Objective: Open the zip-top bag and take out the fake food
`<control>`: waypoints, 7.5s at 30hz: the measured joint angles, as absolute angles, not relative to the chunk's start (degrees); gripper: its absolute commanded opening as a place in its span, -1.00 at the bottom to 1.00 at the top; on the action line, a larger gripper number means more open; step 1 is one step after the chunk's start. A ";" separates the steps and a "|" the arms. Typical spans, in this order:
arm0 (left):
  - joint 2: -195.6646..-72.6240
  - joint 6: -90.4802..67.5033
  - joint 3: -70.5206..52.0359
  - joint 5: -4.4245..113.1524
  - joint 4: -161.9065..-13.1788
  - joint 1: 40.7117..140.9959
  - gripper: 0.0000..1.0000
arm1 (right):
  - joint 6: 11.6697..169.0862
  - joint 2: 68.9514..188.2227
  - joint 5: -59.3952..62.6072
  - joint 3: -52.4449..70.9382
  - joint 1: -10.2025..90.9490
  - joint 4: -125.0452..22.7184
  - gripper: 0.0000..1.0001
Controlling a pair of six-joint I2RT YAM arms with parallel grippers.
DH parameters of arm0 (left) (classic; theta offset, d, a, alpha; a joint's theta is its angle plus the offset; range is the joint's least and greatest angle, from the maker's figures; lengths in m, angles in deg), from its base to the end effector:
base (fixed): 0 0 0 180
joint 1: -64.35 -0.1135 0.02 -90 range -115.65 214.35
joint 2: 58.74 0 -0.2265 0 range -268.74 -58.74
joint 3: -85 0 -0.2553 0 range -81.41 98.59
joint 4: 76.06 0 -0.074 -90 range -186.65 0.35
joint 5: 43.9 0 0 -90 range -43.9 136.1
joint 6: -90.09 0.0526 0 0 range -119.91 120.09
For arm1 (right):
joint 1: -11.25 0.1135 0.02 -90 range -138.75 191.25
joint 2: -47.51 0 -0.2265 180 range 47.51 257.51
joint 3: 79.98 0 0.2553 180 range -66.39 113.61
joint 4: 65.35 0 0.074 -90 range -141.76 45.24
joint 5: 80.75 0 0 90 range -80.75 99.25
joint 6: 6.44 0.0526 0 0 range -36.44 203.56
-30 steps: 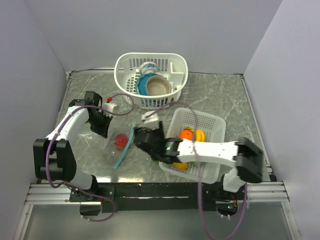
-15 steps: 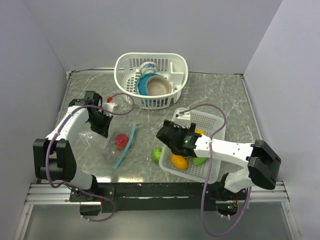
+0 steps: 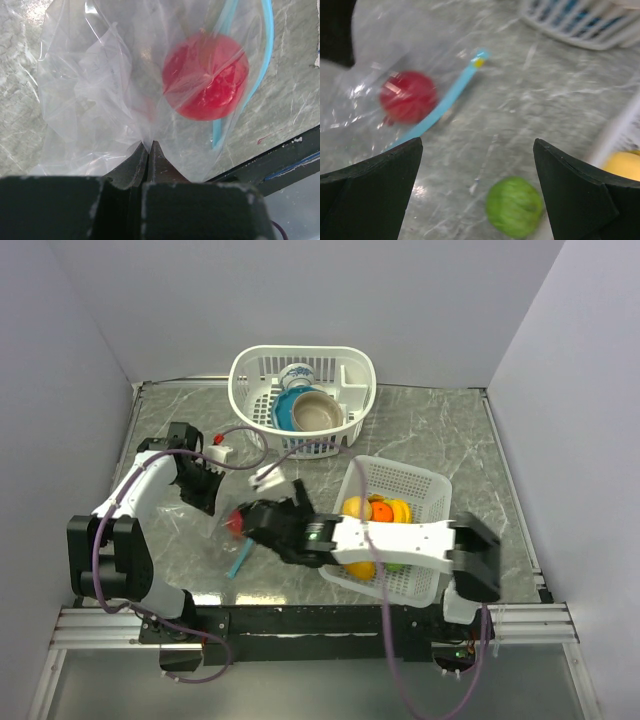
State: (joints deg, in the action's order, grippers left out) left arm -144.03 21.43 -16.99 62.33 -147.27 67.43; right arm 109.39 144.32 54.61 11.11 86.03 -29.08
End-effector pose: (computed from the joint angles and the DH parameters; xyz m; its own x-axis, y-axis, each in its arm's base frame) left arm 0.2783 -0.0297 0.1849 -0.8723 0.3968 -0.2855 0.4560 0.8711 -0.1825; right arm 0.1368 0.3601 0.2387 -0.3930 -0.2783 -0.8764 -0.4088 0.9066 -0.1046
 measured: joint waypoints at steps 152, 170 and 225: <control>-138.40 27.95 -17.01 69.54 -153.28 60.34 -0.98 | 136.77 141.31 38.87 -8.96 93.02 -19.01 -0.36; -137.00 29.63 -8.44 78.88 -163.10 60.54 -0.98 | 144.86 122.01 61.69 -3.06 69.81 1.60 -0.19; -141.17 28.95 -19.31 70.24 -152.41 60.63 -0.97 | 134.26 145.33 50.26 3.26 96.39 -5.83 1.00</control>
State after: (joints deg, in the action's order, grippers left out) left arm -141.17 28.95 -19.31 70.24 -152.41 60.63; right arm 134.26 145.33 50.26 3.26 96.39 -5.83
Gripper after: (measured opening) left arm 0.020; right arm 0.999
